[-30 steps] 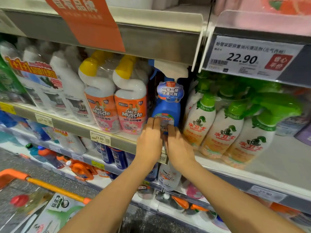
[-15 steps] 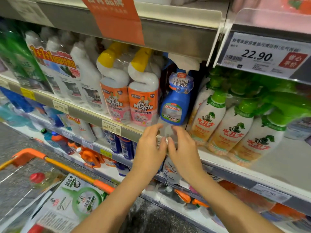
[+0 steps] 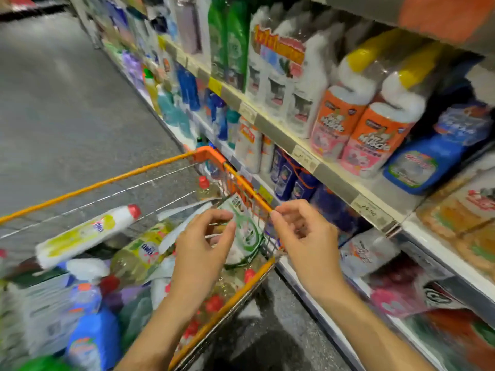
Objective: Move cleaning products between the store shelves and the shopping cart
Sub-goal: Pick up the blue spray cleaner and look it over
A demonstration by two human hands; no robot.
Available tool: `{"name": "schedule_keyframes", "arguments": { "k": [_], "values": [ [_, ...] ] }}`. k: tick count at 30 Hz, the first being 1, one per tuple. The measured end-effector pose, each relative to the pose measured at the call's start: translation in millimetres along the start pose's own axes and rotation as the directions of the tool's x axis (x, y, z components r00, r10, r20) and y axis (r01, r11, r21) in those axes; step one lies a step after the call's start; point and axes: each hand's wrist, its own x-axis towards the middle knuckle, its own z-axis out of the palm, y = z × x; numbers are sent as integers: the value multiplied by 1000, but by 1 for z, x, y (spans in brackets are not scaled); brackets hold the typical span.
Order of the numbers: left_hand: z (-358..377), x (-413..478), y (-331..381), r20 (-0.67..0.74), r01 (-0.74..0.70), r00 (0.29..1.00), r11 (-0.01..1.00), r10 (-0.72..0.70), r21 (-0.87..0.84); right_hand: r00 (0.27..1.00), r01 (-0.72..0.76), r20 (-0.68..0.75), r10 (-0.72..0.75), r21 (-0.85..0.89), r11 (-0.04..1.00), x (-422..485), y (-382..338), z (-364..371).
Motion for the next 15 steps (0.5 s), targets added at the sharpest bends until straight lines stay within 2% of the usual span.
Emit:
{"name": "schedule_keyframes", "arguments": {
  "k": [3,7,10,13,15],
  "values": [
    [-52,-26,-28,-86,104,991,993,-99,52,990,9,144,-14,32,999,-16,-19,40],
    [-111,-58,-66,-132,234,967,965,-219,118,962,-32,273,-1,114,993,-40,-40,95],
    [-161,-91,-104,-217,341,928,924,-301,175,892,-109,451,41,125,986,-71,-51,152],
    [-192,-119,-130,-295,452,874,869,-387,200,789,-227,598,143,66,972,-100,-49,202],
    [-205,-132,-144,-340,471,860,847,-380,247,718,-318,660,220,29,948,-118,-43,231]
  ]
}}
